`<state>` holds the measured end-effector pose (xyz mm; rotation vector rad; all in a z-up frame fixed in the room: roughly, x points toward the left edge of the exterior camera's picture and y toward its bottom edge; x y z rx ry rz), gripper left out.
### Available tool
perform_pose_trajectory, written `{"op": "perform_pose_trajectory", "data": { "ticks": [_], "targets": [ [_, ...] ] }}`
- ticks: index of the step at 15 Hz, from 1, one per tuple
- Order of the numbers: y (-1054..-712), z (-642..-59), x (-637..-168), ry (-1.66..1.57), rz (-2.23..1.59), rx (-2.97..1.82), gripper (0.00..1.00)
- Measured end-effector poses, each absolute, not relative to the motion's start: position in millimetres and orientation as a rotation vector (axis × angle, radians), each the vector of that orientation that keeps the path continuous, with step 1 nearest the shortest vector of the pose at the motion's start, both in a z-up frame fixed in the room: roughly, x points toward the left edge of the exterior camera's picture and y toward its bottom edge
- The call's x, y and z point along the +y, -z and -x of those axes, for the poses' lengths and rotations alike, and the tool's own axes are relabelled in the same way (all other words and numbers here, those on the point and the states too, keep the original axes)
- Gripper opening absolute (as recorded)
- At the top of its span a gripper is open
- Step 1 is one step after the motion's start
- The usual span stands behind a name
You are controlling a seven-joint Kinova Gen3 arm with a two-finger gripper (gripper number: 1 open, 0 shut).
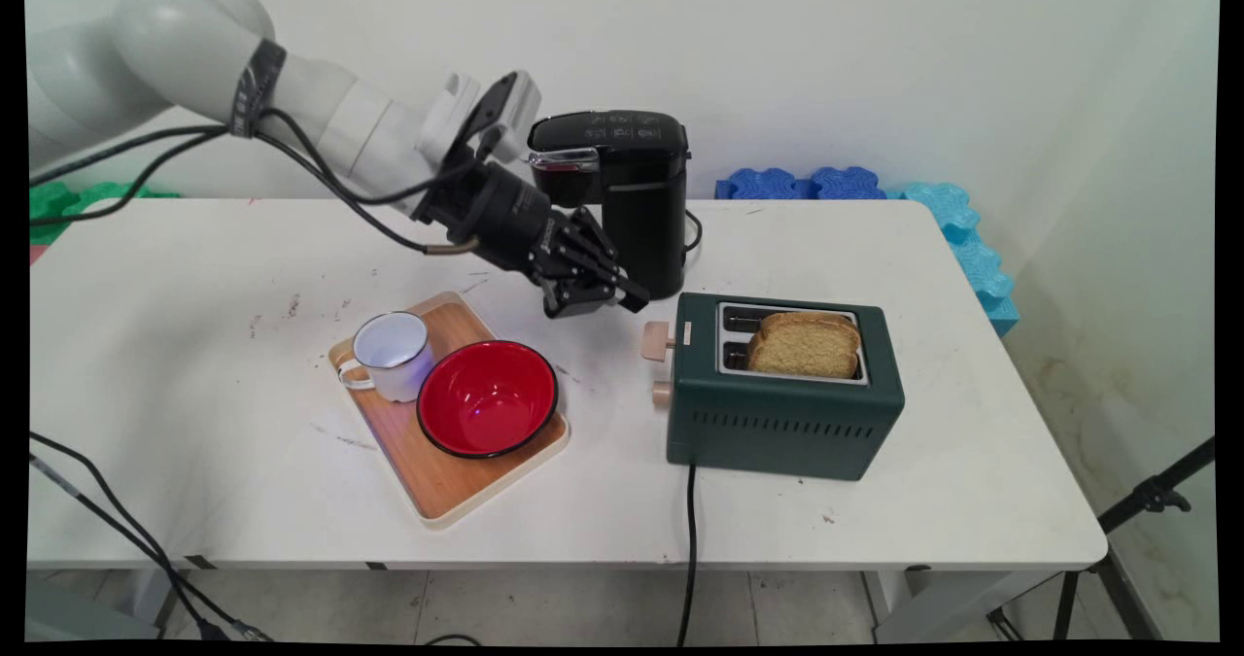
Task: Press the toaster switch
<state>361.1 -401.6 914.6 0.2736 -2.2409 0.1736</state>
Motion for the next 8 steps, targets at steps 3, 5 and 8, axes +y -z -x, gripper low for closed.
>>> {"op": "perform_pose_trajectory", "data": {
  "ticks": [3, 5, 8],
  "targets": [
    [-903.2, -361.6, -401.8, -0.189, -0.231, -2.253, 0.0],
    [-895.2, -361.5, -401.9, -0.199, -0.209, -2.26, 0.0],
    [-884.0, -360.3, -401.7, -0.211, -0.192, -2.266, 0.0]
  ]
}}
